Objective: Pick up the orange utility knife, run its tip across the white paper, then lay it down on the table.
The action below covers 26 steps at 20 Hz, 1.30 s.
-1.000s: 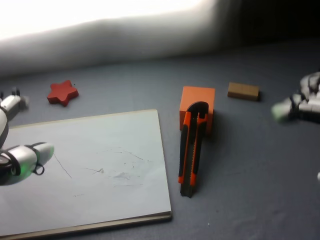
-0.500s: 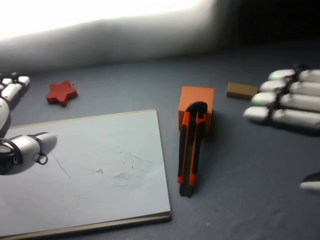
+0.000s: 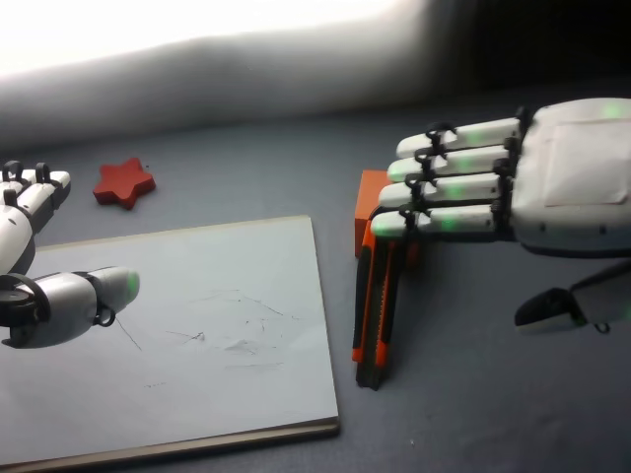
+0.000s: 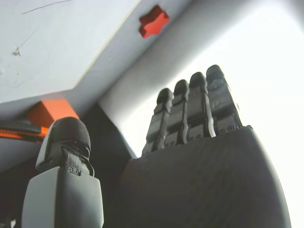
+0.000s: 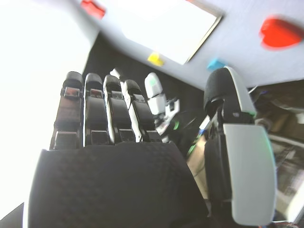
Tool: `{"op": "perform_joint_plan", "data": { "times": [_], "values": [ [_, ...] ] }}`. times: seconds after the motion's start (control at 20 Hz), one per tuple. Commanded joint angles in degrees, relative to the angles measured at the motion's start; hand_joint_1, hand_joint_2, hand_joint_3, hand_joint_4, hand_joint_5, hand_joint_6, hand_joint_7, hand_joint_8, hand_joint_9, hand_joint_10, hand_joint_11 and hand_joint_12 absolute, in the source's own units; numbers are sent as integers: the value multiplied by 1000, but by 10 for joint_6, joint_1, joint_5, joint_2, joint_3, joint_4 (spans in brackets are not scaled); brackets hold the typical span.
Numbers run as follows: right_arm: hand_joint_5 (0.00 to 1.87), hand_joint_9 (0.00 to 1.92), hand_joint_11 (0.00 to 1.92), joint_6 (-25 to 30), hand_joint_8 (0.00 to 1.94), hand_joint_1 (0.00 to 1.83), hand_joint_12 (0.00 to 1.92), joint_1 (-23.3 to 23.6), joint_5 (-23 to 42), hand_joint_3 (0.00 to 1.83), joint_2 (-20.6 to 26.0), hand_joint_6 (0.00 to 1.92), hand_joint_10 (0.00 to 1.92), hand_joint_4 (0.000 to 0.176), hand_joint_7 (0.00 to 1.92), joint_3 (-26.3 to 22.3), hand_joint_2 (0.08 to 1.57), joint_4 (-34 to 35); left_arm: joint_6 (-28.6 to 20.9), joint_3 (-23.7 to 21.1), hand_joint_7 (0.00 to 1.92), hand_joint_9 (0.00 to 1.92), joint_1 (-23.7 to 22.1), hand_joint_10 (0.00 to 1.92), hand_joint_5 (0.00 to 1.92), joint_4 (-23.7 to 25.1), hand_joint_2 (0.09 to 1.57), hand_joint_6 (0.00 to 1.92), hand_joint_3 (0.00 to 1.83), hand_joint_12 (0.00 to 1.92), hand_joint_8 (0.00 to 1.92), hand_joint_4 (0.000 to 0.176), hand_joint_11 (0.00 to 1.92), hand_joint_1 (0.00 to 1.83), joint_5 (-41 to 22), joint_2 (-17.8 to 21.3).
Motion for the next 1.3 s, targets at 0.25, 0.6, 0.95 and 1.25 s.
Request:
{"op": "perform_joint_plan", "data": {
  "times": [0.25, 0.6, 0.95, 1.25],
  "values": [
    [0, 0, 0, 27, 0, 1124, 0, 13, 45, 0, -63, 0, 0, 0, 0, 58, 1066, -58, 2, 2, 0, 0, -10, 0, 0, 28, 1188, 0, 0, 0, 0, 0, 0, 0, -40, -4],
    [0, 0, 0, 68, 0, 1071, 0, -6, -51, 0, -122, 0, 0, 0, 0, 70, 1126, -87, -9, 6, 0, 0, 10, 0, 0, 25, 1181, 0, 0, 0, 0, 0, 0, 0, -42, -15],
    [0, 0, 0, 106, 0, 1047, 0, -18, -64, 0, -179, 0, 0, 0, 0, 115, 1120, -142, -13, 6, 0, 0, 2, 0, 0, 25, 1192, 0, 0, 0, 0, 0, 0, 0, -60, -27],
    [0, 0, 0, 206, 0, 1108, 0, -7, -51, 0, -211, 0, 0, 0, 0, 145, 1113, -250, -15, 4, 0, 0, -1, 0, 0, 25, 1200, 0, 2, 0, 0, 0, 0, 0, -60, -31]
  ]
}}
